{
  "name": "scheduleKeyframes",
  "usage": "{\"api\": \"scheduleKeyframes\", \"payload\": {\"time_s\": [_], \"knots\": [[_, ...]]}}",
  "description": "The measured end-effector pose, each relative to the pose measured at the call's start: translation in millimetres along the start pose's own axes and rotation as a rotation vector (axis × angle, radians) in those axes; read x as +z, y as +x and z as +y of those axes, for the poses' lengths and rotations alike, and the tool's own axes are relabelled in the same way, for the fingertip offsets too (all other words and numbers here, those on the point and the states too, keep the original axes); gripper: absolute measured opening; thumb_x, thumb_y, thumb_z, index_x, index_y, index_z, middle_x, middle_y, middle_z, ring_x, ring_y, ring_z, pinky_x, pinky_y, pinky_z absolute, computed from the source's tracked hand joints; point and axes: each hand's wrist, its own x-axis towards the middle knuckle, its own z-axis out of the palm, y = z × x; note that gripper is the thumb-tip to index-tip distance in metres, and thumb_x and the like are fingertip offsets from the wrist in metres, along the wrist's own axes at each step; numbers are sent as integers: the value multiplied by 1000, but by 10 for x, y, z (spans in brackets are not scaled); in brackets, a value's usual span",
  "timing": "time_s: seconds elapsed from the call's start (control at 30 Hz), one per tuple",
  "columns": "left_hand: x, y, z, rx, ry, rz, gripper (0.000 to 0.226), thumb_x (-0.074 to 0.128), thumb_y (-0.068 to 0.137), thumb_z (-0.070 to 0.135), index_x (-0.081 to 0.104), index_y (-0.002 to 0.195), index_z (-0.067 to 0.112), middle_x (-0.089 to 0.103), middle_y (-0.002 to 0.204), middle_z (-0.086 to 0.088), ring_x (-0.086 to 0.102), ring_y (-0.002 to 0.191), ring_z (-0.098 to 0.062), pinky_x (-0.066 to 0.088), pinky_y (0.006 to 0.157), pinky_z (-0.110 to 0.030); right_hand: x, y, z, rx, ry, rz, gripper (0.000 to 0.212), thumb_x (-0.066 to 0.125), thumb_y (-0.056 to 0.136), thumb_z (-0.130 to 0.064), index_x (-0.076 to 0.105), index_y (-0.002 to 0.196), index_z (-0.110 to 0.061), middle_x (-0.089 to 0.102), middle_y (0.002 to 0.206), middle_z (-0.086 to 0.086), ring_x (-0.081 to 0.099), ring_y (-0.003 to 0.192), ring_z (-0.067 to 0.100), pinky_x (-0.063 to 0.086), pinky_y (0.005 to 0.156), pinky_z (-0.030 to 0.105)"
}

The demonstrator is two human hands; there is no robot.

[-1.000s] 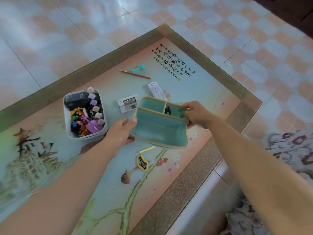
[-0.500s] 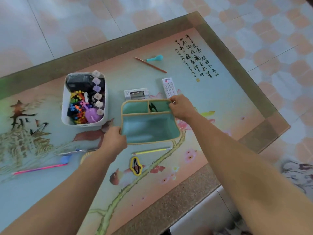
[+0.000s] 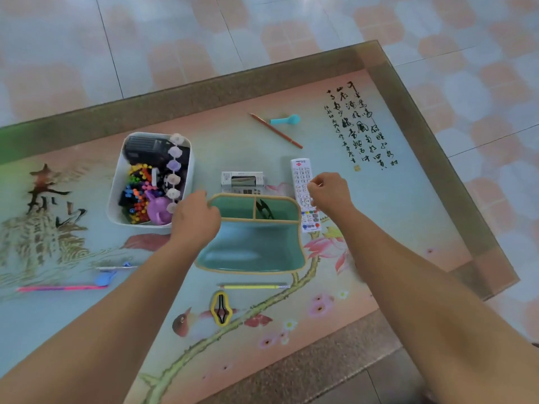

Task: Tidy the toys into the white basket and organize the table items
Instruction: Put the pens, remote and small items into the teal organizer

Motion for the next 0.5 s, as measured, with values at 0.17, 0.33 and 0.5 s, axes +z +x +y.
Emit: {"api": "scheduleKeyframes", "payload": {"time_s": [0.17,0.33,0.5], "knots": [[27,68,189,114,-57,48,45,41,92,7,45,136,8,50,139,-15,45,127,-32,35,104,-39,160,275,78,95,-87,-37,19,58,86,-18,51,98,-6,57,89,7,57,79,23,41,53,26],[171,135,253,239,-67,41,42,44,90,6,52,130,9,55,134,-13,51,121,-30,38,104,-36,430,460,161,196,-26,-36,62,73,74,-23,37,121,-8,52,119,15,58,106,34,54,88,47],[160,157,228,258,-81,47,41,44,90,5,53,130,10,56,134,-11,50,124,-28,38,105,-35,461,472,214,242,8,-95,56,80,70,-22,54,116,-5,62,110,12,64,96,28,58,73,34]]}}
